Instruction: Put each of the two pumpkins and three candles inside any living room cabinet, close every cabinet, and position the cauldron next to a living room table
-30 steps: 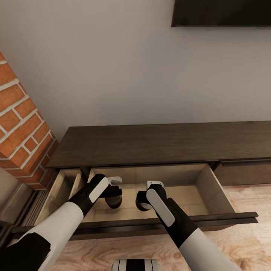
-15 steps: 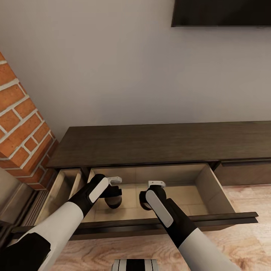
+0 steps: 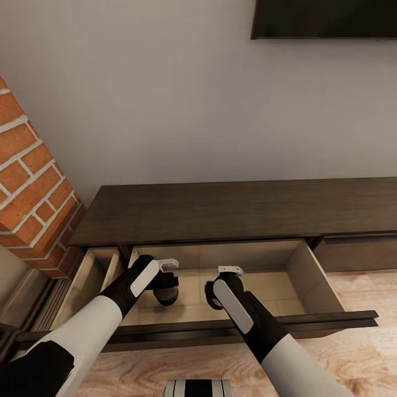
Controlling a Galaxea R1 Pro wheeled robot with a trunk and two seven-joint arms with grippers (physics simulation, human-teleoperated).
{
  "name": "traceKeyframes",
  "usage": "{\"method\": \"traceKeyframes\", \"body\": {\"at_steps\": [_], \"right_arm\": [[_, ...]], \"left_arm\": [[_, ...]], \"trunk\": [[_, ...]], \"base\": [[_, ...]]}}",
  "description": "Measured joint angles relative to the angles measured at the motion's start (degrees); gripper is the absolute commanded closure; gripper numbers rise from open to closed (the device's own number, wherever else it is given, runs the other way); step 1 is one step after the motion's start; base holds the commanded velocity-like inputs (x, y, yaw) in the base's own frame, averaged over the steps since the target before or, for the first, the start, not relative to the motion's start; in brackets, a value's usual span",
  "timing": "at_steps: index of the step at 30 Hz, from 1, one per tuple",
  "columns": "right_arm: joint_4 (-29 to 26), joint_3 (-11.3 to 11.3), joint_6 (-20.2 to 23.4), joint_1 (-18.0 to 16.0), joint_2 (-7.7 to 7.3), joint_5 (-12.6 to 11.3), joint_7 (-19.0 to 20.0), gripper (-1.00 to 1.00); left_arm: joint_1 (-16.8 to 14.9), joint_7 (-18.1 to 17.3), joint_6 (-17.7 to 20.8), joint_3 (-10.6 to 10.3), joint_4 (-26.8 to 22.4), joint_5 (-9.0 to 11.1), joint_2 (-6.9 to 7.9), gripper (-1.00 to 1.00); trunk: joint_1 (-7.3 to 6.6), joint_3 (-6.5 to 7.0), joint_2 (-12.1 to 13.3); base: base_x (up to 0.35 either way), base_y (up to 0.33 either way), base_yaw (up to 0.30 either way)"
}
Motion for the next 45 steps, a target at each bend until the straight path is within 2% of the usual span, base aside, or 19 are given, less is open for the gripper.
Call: {"method": "traceKeyframes", "body": {"at_steps": [14,15,25,26,45], "right_arm": [[1.5,0.0,-2.1,-0.2,0.01,0.0,0.4,1.0],[1.6,0.0,-2.1,-0.2,0.01,0.0,0.4,-1.0],[1.7,0.0,-2.2,-0.2,0.01,0.0,0.6,-1.0],[1.7,0.0,-2.2,-0.2,0.01,0.0,0.6,-1.0],[1.7,0.0,-2.2,-0.2,0.01,0.0,0.6,-1.0]], "left_arm": [[0.0,-0.2,-1.0,-0.1,-0.1,0.0,0.0,1.0],[0.0,-0.2,-1.1,-0.1,-0.1,0.0,0.0,1.0],[0.0,-0.2,-1.3,-0.2,-0.1,0.0,0.0,1.0],[0.0,-0.2,-1.3,-0.2,0.0,0.0,0.0,-1.0],[0.0,-0.3,-1.3,-1.0,0.0,-0.1,0.0,-1.0]], "trunk": [[0.0,0.0,0.0],[0.0,0.0,0.0],[0.0,0.0,0.0],[0.0,0.0,0.0],[0.0,0.0,0.0]], "base": [[0.0,0.0,0.0],[0.0,0.0,0.0],[0.0,0.0,0.0],[0.0,0.0,0.0],[0.0,0.0,0.0]]}}
